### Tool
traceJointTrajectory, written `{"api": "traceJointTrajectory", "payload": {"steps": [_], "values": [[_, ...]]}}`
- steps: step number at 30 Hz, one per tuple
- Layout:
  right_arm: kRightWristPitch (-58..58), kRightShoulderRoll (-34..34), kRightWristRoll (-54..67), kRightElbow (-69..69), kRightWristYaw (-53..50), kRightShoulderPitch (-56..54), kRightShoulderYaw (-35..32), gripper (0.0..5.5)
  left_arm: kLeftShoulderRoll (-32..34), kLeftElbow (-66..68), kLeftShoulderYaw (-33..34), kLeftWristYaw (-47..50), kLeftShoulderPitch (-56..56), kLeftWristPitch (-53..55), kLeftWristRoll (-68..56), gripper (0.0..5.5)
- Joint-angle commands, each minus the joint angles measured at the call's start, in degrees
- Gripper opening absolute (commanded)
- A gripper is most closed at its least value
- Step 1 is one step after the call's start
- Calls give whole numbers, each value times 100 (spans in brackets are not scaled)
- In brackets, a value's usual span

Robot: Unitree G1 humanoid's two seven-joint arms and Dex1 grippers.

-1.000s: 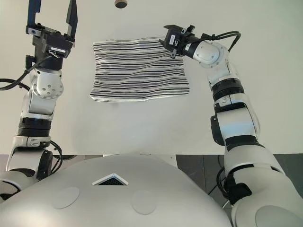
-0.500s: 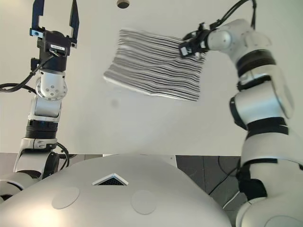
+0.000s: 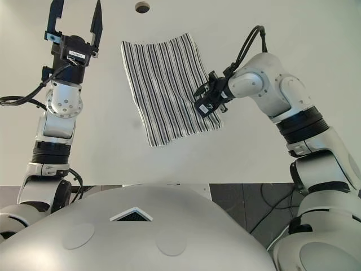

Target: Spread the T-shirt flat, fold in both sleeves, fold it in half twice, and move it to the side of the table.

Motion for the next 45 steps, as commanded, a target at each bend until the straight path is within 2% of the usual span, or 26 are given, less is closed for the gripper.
{"api": "traceJointTrajectory", "payload": {"steps": [1, 6, 12, 17, 19, 22, 24, 28, 31, 35, 45], "values": [[267, 121, -34, -165, 80, 618, 245, 207, 322, 247, -185, -361, 4, -62, 193, 280], [648, -177, 282, -1109, 112, 1251, 16, 207, 991, 606, -513, -786, 370, -584, 519, 280], [1336, -418, 919, -2174, 213, 1893, -351, 207, 1384, 589, -742, -1067, 492, -1034, 675, 280], [1361, -590, 1158, -2384, -214, 2087, -935, 207, 1938, 344, -723, -1113, 985, -1593, 897, 280], [1279, -416, 1551, -2467, -682, 2142, -1520, 207, 2345, 143, -540, -1085, 1457, -2005, 885, 280], [1478, -98, 2734, -2616, -1400, 2457, -2998, 207, 3028, -49, -84, -1006, 2190, -2628, 899, 280], [1478, -65, 3334, -2641, -1589, 2921, -3854, 207, 3379, 23, 129, -796, 2543, -2985, 1494, 280], [1233, -139, 3771, -2810, -1548, 3856, -4712, 207, 3701, 5, -16, -392, 3094, -3283, 2970, 280], [1200, -118, 3863, -2991, -1566, 4172, -4884, 207, 3597, -91, -320, -143, 3095, -3243, 3572, 280], [1150, -94, 3793, -3111, -1614, 4289, -4789, 207, 3388, 36, -996, 225, 2637, -3073, 4333, 280], [1080, -98, 3620, -3146, -1715, 4255, -4475, 207, 3361, 171, -2054, 396, 2021, -3078, 4399, 280]]}}
